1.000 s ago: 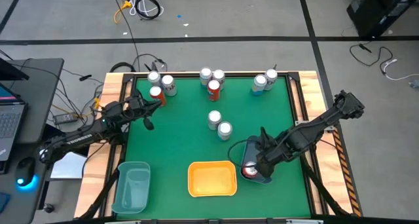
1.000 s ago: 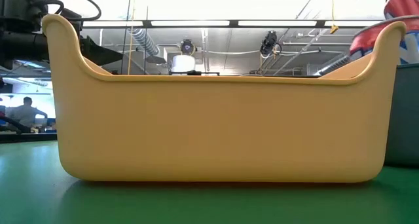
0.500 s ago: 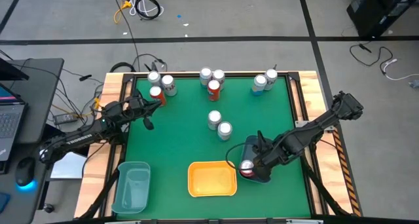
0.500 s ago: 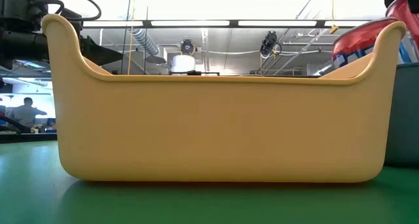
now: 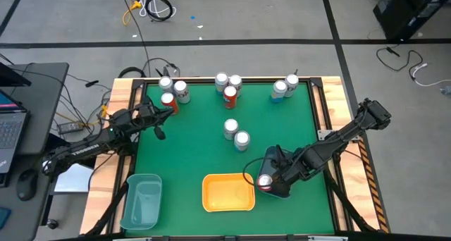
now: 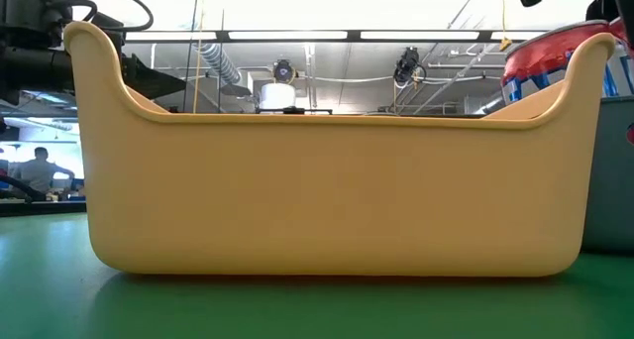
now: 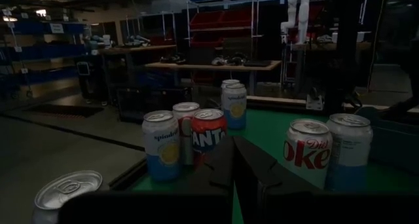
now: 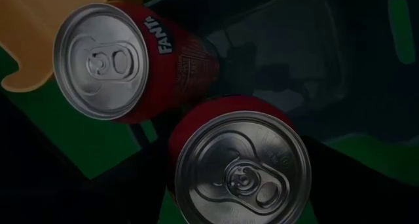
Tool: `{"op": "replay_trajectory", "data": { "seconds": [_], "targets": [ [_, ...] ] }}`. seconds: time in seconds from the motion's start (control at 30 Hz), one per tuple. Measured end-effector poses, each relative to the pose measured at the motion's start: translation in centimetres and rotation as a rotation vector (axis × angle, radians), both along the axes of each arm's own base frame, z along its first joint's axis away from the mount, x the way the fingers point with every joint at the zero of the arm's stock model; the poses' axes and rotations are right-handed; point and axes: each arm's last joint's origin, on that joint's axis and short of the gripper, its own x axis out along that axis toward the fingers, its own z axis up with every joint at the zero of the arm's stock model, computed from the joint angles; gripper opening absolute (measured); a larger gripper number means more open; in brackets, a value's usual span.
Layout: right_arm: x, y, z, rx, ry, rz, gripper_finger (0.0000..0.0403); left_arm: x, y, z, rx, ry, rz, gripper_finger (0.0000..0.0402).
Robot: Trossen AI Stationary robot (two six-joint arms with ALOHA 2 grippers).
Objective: Sort soda cans
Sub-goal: Put the red soda can into the blue bin
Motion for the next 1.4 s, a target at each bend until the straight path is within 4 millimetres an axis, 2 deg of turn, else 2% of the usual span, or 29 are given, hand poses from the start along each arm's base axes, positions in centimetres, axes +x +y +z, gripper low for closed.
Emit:
{"op": "replay_trajectory", "data": {
  "seconds": [0.17, 0.37, 0.77, 1.13, 1.4],
  "targets": [
    [0.0, 0.1, -0.3, 0.004, -0.007, -0.001, 0.0291, 0.0, 0.0, 0.0, -0.003, 0.000, -0.001, 0.0012],
    [0.1, 0.1, -0.6, 0.007, -0.015, -0.002, 0.0323, 0.0, 0.0, 0.0, -0.004, 0.001, -0.001, 0.0012],
    [0.2, 0.2, -0.6, 0.036, -0.014, 0.007, 0.0289, 0.0, 0.0, 0.0, -0.003, -0.001, -0.001, 0.0012],
    [-0.8, -0.8, -0.8, -0.088, 0.082, -0.022, 0.0289, 0.0, 0.0, 0.0, -0.005, -0.004, -0.001, 0.0012],
    [-0.5, -3.3, -0.7, -0.272, 0.100, -0.077, 0.0289, 0.0, 0.0, 0.0, -0.008, -0.001, -0.001, 0.0012]
  ]
}}
